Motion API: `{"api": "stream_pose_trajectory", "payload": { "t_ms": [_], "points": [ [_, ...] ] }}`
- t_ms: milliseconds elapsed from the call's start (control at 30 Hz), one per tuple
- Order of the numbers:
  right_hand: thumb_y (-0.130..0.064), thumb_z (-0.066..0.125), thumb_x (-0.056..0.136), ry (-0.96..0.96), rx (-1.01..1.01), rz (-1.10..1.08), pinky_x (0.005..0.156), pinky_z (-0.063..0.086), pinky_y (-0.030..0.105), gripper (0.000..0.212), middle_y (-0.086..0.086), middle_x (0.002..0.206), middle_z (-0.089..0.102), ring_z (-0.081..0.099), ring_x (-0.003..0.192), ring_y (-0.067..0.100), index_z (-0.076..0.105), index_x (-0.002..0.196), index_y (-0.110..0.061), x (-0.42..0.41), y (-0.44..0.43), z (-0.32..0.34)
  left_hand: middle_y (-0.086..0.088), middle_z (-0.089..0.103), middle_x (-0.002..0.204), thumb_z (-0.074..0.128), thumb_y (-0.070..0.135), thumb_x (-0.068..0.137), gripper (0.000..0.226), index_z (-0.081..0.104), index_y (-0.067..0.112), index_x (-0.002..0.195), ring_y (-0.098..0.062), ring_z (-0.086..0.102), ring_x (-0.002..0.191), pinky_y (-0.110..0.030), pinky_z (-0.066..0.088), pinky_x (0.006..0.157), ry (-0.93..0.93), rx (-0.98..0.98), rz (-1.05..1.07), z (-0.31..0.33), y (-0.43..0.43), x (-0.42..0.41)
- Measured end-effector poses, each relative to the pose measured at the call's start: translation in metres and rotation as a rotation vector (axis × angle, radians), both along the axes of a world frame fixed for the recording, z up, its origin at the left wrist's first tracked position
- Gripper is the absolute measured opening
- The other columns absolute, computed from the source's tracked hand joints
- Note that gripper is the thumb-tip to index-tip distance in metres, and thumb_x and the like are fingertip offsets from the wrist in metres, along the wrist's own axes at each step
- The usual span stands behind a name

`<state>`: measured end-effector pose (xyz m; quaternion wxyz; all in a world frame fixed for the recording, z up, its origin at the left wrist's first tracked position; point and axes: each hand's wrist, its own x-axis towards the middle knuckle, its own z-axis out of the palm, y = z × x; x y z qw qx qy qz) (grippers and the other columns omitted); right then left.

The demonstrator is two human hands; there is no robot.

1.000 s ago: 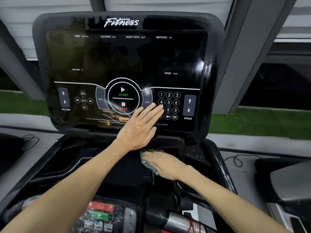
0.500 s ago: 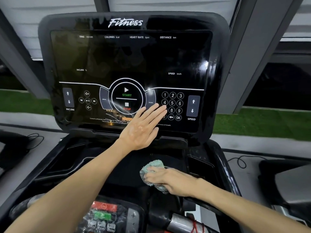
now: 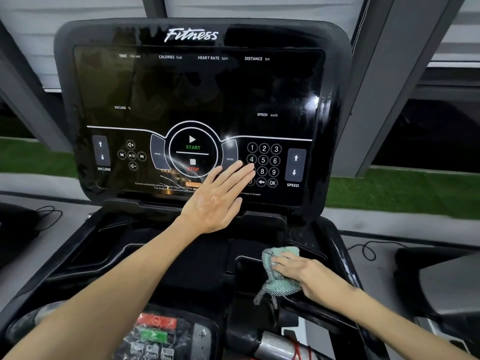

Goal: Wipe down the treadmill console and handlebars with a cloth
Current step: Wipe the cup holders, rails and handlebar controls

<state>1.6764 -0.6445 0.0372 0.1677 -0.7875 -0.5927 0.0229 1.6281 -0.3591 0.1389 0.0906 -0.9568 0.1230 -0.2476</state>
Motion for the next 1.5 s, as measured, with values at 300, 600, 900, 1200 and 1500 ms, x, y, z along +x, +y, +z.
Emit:
{"api": "stream_pose_trajectory", "payload": {
  "t_ms": [300,600,900,1200,1500],
  "points": [
    [0.007,0.051,0.091,0.446,0.220,-0.398,0.080,0.051,0.015,0.043,0.001,0.103,0.073,0.066,0.083,0.003,0.070,0.112,-0.025,-0.006,-0.008,0.022,-0.003,0.020,0.162,0.040,0.026,0.096,0.062,0.023,0.011,0.154,-0.022,0.017,0.150,-0.045,0.020,0.119,-0.006,0.010,0.004,-0.002,0.000,0.001],
    [-0.005,0.073,0.082,1.019,0.513,-0.649,0.088,0.052,0.021,0.023,-0.003,0.102,0.072,0.065,0.101,0.009,0.070,0.099,-0.018,-0.019,0.022,0.029,-0.002,0.020,0.162,0.039,0.026,0.096,0.062,0.025,0.011,0.154,-0.021,0.015,0.150,-0.045,0.020,0.119,0.011,0.003,0.011,-0.001,0.000,0.000],
    [-0.025,0.074,0.083,0.748,0.369,-0.506,0.101,0.036,0.013,0.022,-0.015,0.121,0.050,0.050,0.118,-0.001,0.066,0.102,-0.030,-0.033,0.016,0.011,-0.002,0.022,0.161,0.039,0.026,0.095,0.061,0.027,0.011,0.153,-0.021,0.017,0.150,-0.047,0.023,0.119,0.000,-0.013,0.001,-0.001,0.000,0.000],
    [-0.020,0.078,0.080,1.238,0.232,-0.997,0.069,0.046,0.016,0.068,-0.004,0.100,0.057,0.057,0.086,0.006,0.038,0.134,-0.012,-0.026,0.026,0.027,-0.004,0.024,0.160,0.040,0.025,0.095,0.061,0.029,0.010,0.152,-0.022,0.020,0.149,-0.047,0.022,0.118,-0.018,-0.015,-0.012,-0.001,0.000,0.001],
    [0.009,0.085,0.059,1.321,0.278,-0.960,0.073,0.057,0.033,0.041,0.014,0.090,0.073,0.071,0.089,0.028,0.067,0.095,0.001,-0.004,0.022,0.026,-0.002,0.020,0.162,0.040,0.026,0.095,0.062,0.026,0.011,0.153,-0.021,0.017,0.150,-0.046,0.020,0.119,-0.012,-0.006,-0.005,-0.002,0.001,0.000]
  ]
}}
